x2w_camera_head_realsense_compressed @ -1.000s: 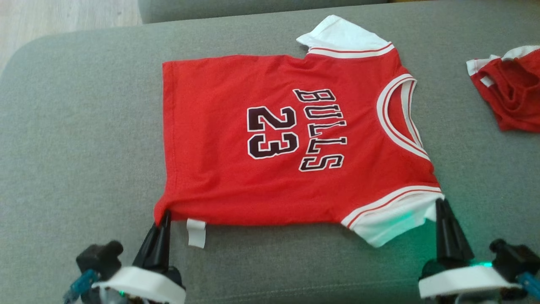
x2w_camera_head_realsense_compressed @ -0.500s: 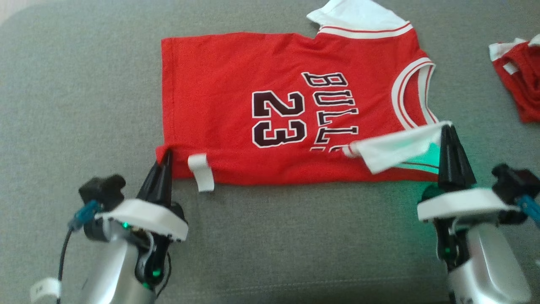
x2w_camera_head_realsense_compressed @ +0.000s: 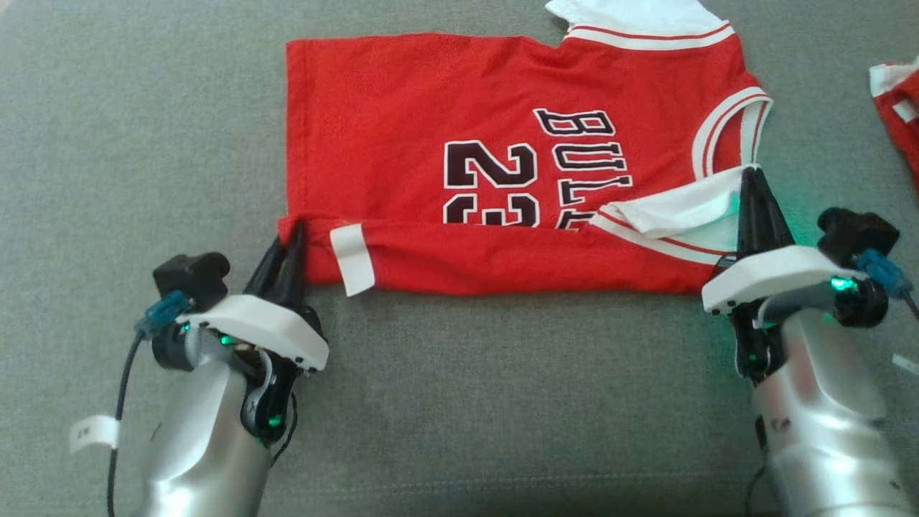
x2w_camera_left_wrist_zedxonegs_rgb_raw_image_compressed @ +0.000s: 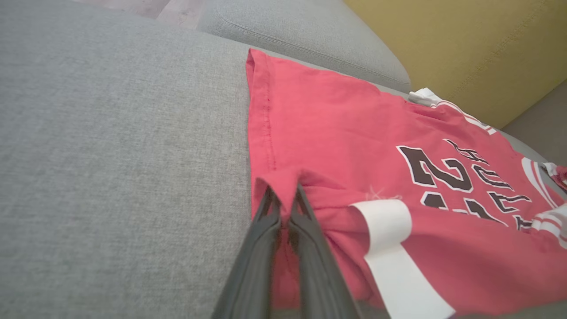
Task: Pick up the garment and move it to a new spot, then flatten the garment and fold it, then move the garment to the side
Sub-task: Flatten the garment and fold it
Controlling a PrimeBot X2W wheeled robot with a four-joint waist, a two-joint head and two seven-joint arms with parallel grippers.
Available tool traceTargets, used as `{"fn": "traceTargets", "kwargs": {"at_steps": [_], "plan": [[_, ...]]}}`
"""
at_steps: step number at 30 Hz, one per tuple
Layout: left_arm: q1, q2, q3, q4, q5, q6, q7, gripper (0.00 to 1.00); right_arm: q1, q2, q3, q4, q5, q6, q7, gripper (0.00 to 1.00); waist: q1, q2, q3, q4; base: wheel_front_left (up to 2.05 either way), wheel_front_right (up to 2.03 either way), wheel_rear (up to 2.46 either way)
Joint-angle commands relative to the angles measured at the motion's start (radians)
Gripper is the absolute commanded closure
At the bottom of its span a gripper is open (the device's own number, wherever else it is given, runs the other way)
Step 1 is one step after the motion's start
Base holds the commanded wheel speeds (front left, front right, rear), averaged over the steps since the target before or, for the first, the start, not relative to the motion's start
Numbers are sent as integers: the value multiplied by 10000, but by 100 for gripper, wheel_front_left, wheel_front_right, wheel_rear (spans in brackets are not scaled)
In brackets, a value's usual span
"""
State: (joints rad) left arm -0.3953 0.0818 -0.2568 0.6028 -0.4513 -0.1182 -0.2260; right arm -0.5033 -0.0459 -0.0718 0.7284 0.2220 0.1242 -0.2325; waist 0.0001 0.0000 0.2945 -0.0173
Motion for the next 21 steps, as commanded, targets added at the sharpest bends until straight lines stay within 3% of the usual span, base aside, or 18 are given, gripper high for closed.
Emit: {"fn": "traceTargets", "kwargs": {"at_steps": [1, 2, 3, 11, 16, 21], "plan": [[-307, 113, 210, -219, 36, -26, -115, 0, -436, -43, 142, 4, -132, 65, -105, 60, -1, 0, 10, 46, 0, 0, 0], [-294, 98, 190, -231, 36, -28, -144, 0, -597, -43, 83, 256, -200, 65, -108, 24, -1, 0, 7, 80, 0, 0, 0], [-268, 83, 175, -268, 36, -31, -174, 0, -751, -43, 42, 508, -259, 65, -93, 0, -1, 0, -5, 114, 0, 0, 0], [497, 9, 287, -1197, -34, 43, -316, 0, -1580, -43, -556, 1117, -606, 65, -222, 0, -1, 0, -231, 267, 0, 0, 0], [1269, 134, 361, -1883, -144, 225, -128, 0, -1451, -43, -716, 416, -848, 65, -274, 0, -1, 0, -420, 269, 0, 0, 0], [1860, 378, 395, -2596, -313, 494, 726, 0, -749, -43, -580, -834, -781, 65, -287, 0, -1, 0, -571, 252, 0, 0, 0]]}}
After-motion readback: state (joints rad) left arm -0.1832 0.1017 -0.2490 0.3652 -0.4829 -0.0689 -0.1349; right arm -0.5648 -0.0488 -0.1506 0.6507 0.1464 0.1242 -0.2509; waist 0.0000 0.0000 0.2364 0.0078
